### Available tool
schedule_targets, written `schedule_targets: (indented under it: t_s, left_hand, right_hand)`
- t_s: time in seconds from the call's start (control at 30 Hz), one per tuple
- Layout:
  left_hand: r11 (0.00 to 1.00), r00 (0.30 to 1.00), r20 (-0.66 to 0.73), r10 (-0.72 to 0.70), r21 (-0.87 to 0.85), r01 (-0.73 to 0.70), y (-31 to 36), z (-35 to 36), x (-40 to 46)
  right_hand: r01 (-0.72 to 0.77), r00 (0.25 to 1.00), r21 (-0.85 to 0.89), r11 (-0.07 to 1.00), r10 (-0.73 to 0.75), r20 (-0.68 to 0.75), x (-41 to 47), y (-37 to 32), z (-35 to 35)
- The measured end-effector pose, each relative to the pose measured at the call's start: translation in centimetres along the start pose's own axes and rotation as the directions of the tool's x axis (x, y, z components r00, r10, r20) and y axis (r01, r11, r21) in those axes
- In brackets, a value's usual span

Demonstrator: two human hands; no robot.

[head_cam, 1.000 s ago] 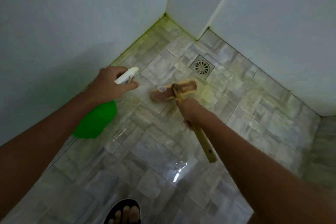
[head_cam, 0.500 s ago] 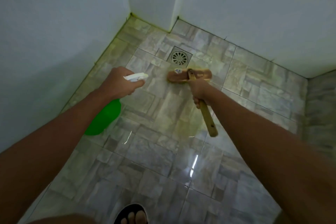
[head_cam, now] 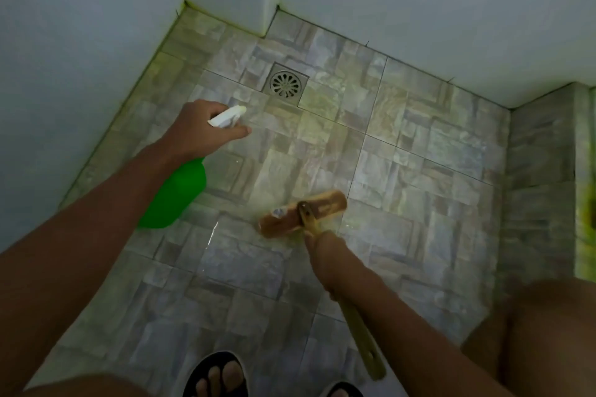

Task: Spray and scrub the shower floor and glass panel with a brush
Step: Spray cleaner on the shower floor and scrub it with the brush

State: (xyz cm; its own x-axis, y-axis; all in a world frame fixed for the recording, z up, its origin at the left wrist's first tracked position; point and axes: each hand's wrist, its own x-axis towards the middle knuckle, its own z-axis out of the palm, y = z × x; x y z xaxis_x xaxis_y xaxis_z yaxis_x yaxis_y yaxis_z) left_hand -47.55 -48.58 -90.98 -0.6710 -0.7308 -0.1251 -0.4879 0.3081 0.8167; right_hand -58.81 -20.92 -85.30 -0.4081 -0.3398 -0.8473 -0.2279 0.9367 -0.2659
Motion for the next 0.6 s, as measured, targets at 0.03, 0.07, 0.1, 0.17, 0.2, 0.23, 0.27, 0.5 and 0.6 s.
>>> schedule_targets:
  t_s: [0.03, 0.07, 0.1, 0.17, 0.2, 0.23, 0.27, 0.5, 0.6]
  left_hand:
    - [1.000, 1.000, -0.008, 0.005, -0.001, -0.005, 0.0, 0.0, 0.1]
    - [1.000, 1.000, -0.016, 0.007, 0.000, -0.007, 0.0, 0.0, 0.3]
    - [1.000, 1.000, -0.023, 0.002, 0.005, -0.002, 0.1, 0.0, 0.4]
    - [1.000, 1.000, -0.023, -0.008, 0.022, 0.008, 0.2, 0.0, 0.5]
    - [1.000, 1.000, -0.023, -0.004, 0.023, 0.005, 0.2, 0.1, 0.5]
    - [1.000, 1.000, -0.021, -0.002, 0.021, 0.003, 0.2, 0.1, 0.3]
    - [1.000, 1.000, -0.018, 0.005, 0.016, -0.004, 0.2, 0.0, 0.2]
    - [1.000, 0.999, -0.022, -0.027, -0.012, 0.027, 0.2, -0.4, -0.2]
    - [0.996, 0.997, -0.048, -0.061, -0.062, 0.058, 0.6, -0.1, -0.2]
  right_hand:
    - [0.062, 0.998, -0.003, 0.998, -0.062, 0.003, 0.8, -1.4, -0.1]
    - [0.109, 0.994, -0.002, 0.994, -0.109, 0.012, 2.4, -3.1, -0.6]
    - [0.146, 0.989, 0.003, 0.989, -0.146, -0.010, 4.3, -5.0, -1.5]
    - [0.200, 0.977, 0.031, 0.979, -0.197, -0.084, 8.6, -8.9, -4.1]
    - [0.186, 0.979, 0.081, 0.979, -0.178, -0.101, 10.5, -10.9, -5.7]
    - [0.165, 0.983, 0.111, 0.980, -0.154, -0.105, 11.9, -12.1, -7.0]
    - [0.133, 0.989, 0.123, 0.983, -0.124, -0.080, 12.6, -13.0, -8.1]
    - [0.109, 0.993, -0.080, 0.991, -0.112, -0.029, 7.6, -2.5, -5.8]
    - [-0.048, 0.997, 0.089, 0.995, 0.053, -0.055, 7.1, -0.2, -6.2]
